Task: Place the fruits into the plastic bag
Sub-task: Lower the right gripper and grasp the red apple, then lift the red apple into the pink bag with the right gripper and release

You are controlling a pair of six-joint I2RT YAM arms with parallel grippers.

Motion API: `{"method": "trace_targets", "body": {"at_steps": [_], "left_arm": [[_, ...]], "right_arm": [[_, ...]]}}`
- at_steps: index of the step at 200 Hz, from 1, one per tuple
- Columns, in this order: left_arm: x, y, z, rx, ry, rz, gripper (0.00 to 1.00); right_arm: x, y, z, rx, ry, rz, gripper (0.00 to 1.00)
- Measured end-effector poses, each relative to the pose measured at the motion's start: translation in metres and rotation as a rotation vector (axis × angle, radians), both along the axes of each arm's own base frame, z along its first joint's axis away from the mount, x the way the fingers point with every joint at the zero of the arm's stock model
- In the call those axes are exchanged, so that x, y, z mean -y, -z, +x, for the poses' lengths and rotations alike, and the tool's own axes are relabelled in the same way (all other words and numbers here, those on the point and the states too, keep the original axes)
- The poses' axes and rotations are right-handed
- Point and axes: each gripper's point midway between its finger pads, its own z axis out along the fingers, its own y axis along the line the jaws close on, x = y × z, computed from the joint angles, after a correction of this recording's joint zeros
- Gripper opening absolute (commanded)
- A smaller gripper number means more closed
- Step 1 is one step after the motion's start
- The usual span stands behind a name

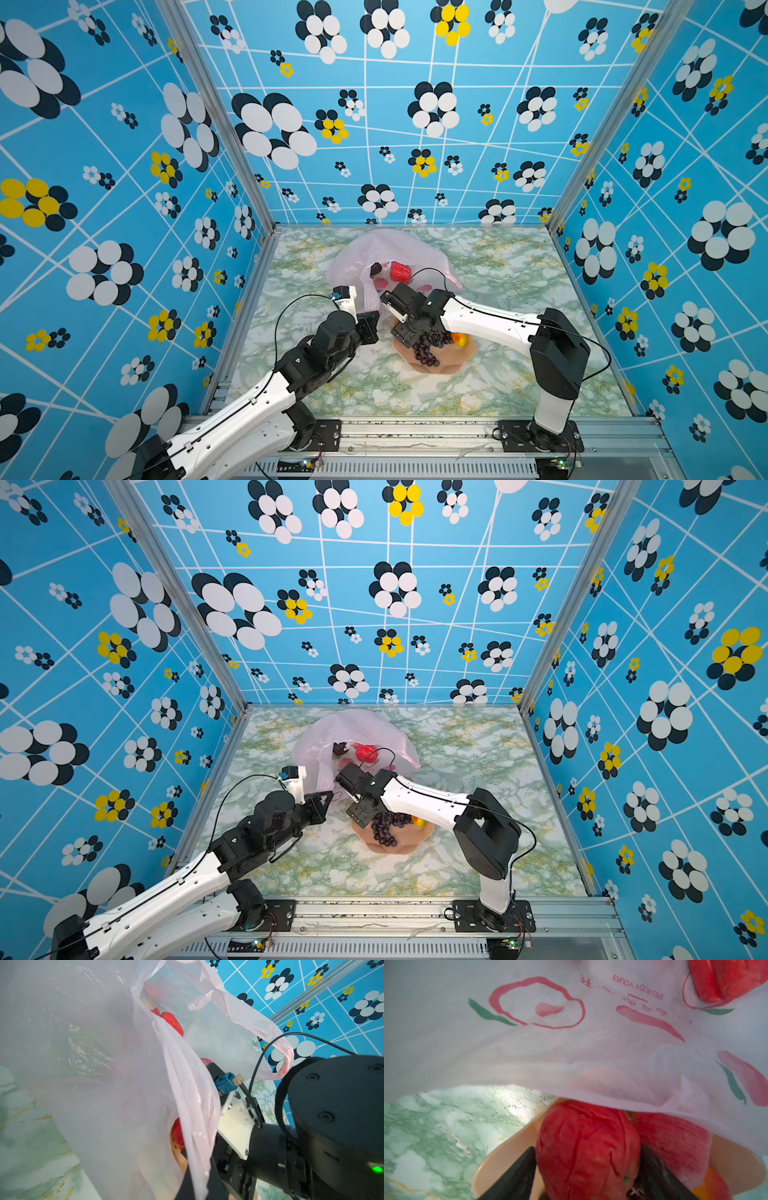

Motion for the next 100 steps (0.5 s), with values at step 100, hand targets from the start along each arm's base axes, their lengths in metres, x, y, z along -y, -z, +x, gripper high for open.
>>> {"method": "trace_targets", "body": {"at_steps": [100], "left_arm": [[0.0, 0.0, 0.0, 0.001, 0.0, -0.001, 0.0]], "right_arm": [[0.0, -0.039, -0.006, 0.052, 0.017, 0.147, 0.46]]}}
